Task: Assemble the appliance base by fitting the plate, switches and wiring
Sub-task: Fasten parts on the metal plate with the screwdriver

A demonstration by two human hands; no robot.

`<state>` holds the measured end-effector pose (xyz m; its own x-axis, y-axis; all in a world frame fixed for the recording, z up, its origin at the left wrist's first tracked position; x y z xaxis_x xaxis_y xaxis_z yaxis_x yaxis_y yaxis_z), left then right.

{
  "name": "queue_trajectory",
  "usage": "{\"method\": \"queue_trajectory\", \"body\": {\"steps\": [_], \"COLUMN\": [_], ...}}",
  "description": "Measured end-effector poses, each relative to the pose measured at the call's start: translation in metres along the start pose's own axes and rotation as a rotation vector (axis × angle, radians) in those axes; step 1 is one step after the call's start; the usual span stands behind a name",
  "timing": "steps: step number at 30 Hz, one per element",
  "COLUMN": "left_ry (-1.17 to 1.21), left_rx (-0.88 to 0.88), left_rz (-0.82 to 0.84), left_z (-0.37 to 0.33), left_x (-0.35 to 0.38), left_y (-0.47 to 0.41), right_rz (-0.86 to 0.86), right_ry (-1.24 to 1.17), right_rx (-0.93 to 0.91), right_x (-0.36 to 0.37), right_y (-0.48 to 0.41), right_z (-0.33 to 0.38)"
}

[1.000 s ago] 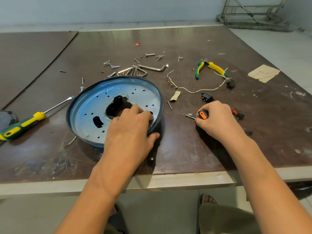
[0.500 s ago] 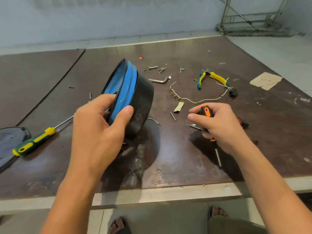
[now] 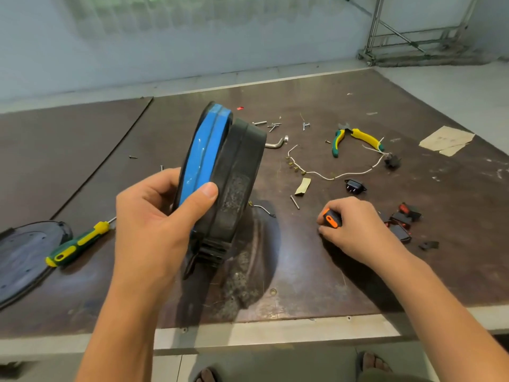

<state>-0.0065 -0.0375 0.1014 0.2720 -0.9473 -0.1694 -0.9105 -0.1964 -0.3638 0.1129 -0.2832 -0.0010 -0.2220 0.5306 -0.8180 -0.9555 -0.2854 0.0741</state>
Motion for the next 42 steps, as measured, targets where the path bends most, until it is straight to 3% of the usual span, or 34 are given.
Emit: {"method": "queue_trajectory", "body": {"steps": [7, 9, 10, 12, 14, 16, 21, 33, 42], "left_ry": [0.080, 0.088, 0.097, 0.121, 0.130, 0.138, 0.174, 0.219, 0.084], "left_rx": [-0.012, -0.027, -0.033, -0.038, -0.026, -0.001, 0.045, 0.009, 0.103], "left_rz": [0.010, 0.012, 0.015, 0.018, 0.036, 0.080, 0.149, 0.135, 0.270], "left_z": [0.004, 0.006, 0.007, 0.008, 0.009, 0.009, 0.008, 0.012, 0.008], "left_x": [0.000, 0.000, 0.001, 0.003, 0.007, 0.013, 0.028, 0.024, 0.033], "left_y": [-0.001, -0.002, -0.002, -0.003, -0.003, -0.002, 0.003, 0.001, 0.003], "right_rz": [0.022, -0.042, -0.107, -0.182, -0.082, 0.039, 0.064, 0.079, 0.077], "right_ry": [0.090, 0.089, 0.009, -0.404, -0.882, -1.085, -1.143, -1.197, -1.237], "right_rx": [0.053, 0.001, -0.049, -0.180, -0.297, -0.385, -0.549, -0.497, -0.494], "right_x": [0.002, -0.002, -0.006, -0.014, -0.016, -0.017, -0.015, -0.011, -0.008], "right_y": [-0.002, 0.001, 0.004, 0.013, 0.026, 0.040, 0.055, 0.052, 0.047], "right_z": [-0.004, 0.001, 0.007, 0.028, 0.054, 0.080, 0.110, 0.102, 0.094]}}
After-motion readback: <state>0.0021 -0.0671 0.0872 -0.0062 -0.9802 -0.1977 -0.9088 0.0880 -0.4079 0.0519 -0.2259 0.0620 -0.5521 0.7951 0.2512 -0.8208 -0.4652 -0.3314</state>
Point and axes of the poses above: each hand's wrist, its own y-axis away from the middle knuckle, its own x-axis out of the palm, z = x × y, the point moved 4 cm from there along -y, towards the middle knuckle, and after that the axes turned 8 degrees about z, right-handed, at the moved point
